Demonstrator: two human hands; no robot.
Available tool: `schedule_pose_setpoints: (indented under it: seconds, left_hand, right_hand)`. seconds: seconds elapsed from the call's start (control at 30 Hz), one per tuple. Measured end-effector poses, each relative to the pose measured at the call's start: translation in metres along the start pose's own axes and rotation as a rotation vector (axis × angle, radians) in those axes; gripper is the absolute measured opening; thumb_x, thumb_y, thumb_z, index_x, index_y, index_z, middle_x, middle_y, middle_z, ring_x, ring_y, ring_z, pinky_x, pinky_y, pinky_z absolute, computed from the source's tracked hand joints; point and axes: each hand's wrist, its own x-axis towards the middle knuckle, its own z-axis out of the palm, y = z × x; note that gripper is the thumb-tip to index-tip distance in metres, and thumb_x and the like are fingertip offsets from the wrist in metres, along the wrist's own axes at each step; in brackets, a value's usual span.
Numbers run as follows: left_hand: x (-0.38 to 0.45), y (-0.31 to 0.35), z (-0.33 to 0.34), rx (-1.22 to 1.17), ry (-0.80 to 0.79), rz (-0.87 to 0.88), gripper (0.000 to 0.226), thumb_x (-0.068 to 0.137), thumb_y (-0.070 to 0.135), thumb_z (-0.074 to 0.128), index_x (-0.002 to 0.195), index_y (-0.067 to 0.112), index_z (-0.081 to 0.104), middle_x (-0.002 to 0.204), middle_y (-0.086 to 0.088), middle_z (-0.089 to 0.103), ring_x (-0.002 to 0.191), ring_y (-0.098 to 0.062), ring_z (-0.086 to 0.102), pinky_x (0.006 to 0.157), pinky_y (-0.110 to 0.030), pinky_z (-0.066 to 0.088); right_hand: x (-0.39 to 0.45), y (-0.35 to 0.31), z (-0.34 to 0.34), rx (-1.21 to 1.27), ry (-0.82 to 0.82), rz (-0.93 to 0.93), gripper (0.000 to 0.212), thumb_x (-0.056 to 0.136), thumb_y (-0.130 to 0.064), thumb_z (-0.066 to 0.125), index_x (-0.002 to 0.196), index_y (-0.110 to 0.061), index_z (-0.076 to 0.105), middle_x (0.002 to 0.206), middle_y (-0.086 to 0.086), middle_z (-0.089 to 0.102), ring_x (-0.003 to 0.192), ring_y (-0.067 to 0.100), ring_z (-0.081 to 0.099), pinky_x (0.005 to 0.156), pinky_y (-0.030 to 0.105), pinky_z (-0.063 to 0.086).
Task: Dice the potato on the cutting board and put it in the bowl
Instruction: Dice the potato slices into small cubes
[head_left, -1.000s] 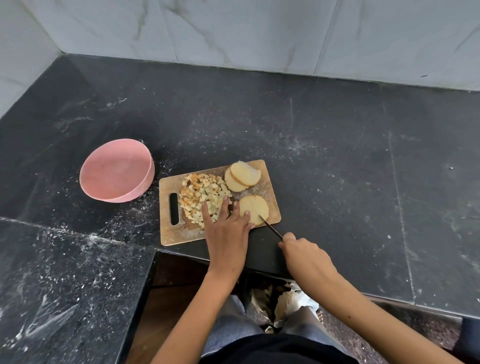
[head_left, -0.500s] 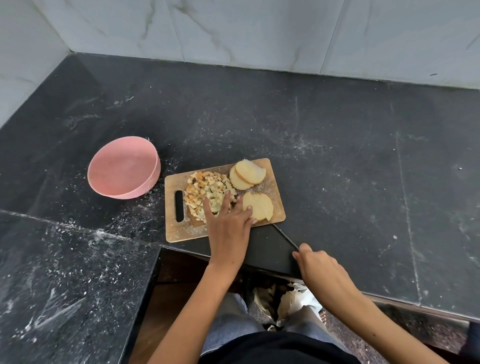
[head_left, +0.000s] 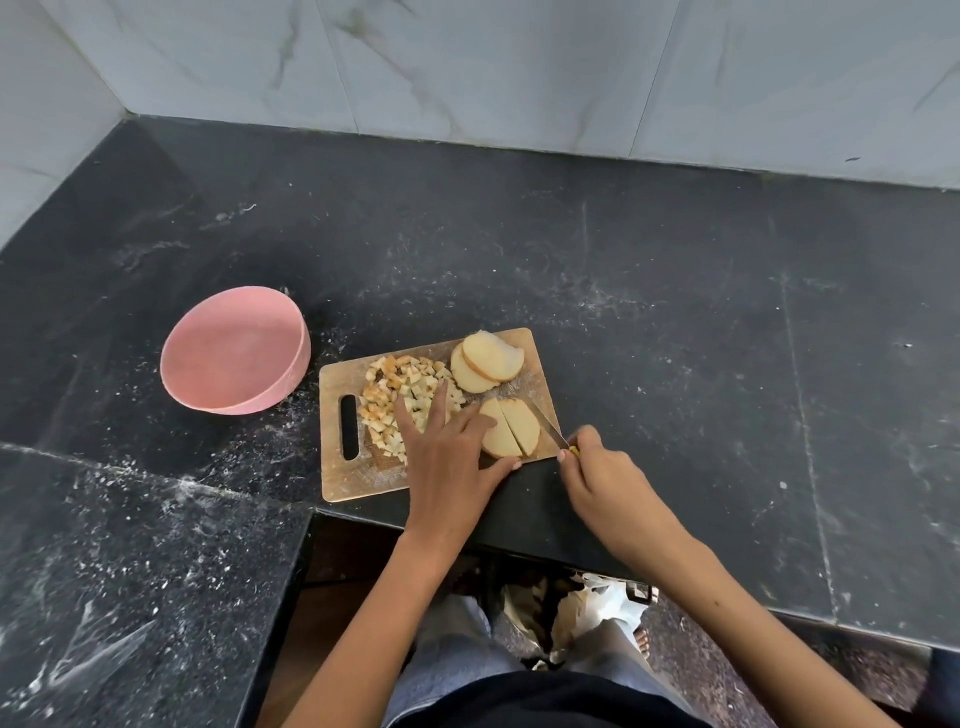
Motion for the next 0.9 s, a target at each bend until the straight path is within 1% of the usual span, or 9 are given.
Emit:
schedule_pose_setpoints:
  seconds: [0.1, 0.2, 0.27, 0.4, 0.47, 0.53, 0.73, 0.9]
  left_hand:
    - [0.004, -0.005, 0.0, 0.057, -0.065, 0.052, 0.053, 0.066, 0.049, 0.082, 0.109, 0.023, 0.067, 0.114, -0.002, 0.065, 0.134, -0.034, 0.042, 0.107, -0.062, -0.001]
    - [0.006, -0.009, -0.001, 0.047, -0.082, 0.055, 0.05, 0.069, 0.053, 0.076, 0.109, 0.024, 0.067, 0.114, -0.002, 0.063, 0.136, -0.032, 0.04, 0.107, -0.064, 0.001]
    - [0.006, -0.009, -0.001, 0.032, -0.072, 0.056, 0.048, 0.068, 0.052, 0.077, 0.105, 0.023, 0.068, 0.113, -0.002, 0.064, 0.135, -0.03, 0.041, 0.107, -0.063, 0.001]
    - [0.001, -0.011, 0.001, -0.018, -0.011, 0.074, 0.04, 0.066, 0.047, 0.082, 0.097, 0.024, 0.072, 0.111, -0.001, 0.066, 0.133, -0.029, 0.044, 0.109, -0.059, 0.0]
    - [0.0, -0.013, 0.002, -0.045, 0.0, 0.07, 0.036, 0.067, 0.045, 0.082, 0.095, 0.025, 0.074, 0.112, -0.001, 0.067, 0.133, -0.029, 0.045, 0.109, -0.059, 0.002]
    - [-0.001, -0.013, 0.004, -0.049, -0.001, 0.074, 0.033, 0.068, 0.044, 0.081, 0.094, 0.024, 0.075, 0.112, -0.001, 0.068, 0.131, -0.029, 0.047, 0.109, -0.061, 0.006]
    - [-0.008, -0.012, 0.007, -0.03, 0.032, 0.105, 0.022, 0.076, 0.038, 0.076, 0.091, 0.022, 0.076, 0.115, -0.001, 0.07, 0.127, -0.029, 0.052, 0.109, -0.063, 0.012]
    - [-0.007, -0.012, 0.008, -0.053, 0.029, 0.095, 0.02, 0.078, 0.039, 0.072, 0.09, 0.023, 0.077, 0.114, -0.002, 0.071, 0.128, -0.029, 0.052, 0.11, -0.062, 0.01]
  right_hand:
    - [0.006, -0.003, 0.0, 0.028, 0.024, -0.005, 0.019, 0.103, -0.029, 0.031, 0.1, -0.013, 0.041, 0.069, 0.001, 0.054, 0.061, 0.017, 0.051, 0.055, 0.033, 0.037]
    - [0.01, -0.002, 0.004, 0.01, 0.036, -0.019, 0.022, 0.103, -0.03, 0.031, 0.095, -0.012, 0.042, 0.069, 0.002, 0.054, 0.06, 0.019, 0.052, 0.053, 0.032, 0.038]
    - [0.012, -0.004, 0.008, -0.02, 0.029, -0.025, 0.025, 0.103, -0.032, 0.03, 0.094, -0.012, 0.042, 0.073, 0.004, 0.056, 0.065, 0.023, 0.055, 0.058, 0.034, 0.041]
    - [0.014, -0.01, 0.016, -0.062, -0.002, -0.013, 0.036, 0.104, -0.035, 0.026, 0.102, -0.009, 0.052, 0.088, 0.012, 0.062, 0.079, 0.028, 0.059, 0.07, 0.039, 0.048]
    - [0.014, -0.012, 0.02, -0.09, -0.015, 0.001, 0.038, 0.103, -0.036, 0.024, 0.102, -0.01, 0.052, 0.088, 0.011, 0.059, 0.081, 0.028, 0.058, 0.069, 0.038, 0.046]
    - [0.015, -0.014, 0.023, -0.106, -0.02, 0.016, 0.039, 0.104, -0.037, 0.023, 0.101, -0.01, 0.051, 0.087, 0.01, 0.056, 0.082, 0.029, 0.057, 0.067, 0.035, 0.042]
    - [0.015, -0.023, 0.024, -0.137, -0.016, 0.05, 0.035, 0.104, -0.032, 0.023, 0.105, -0.006, 0.048, 0.097, 0.015, 0.06, 0.089, 0.033, 0.058, 0.067, 0.034, 0.039]
    - [0.019, -0.034, 0.025, -0.199, -0.025, 0.07, 0.032, 0.105, -0.027, 0.025, 0.109, -0.006, 0.049, 0.107, 0.014, 0.059, 0.099, 0.033, 0.058, 0.069, 0.033, 0.036]
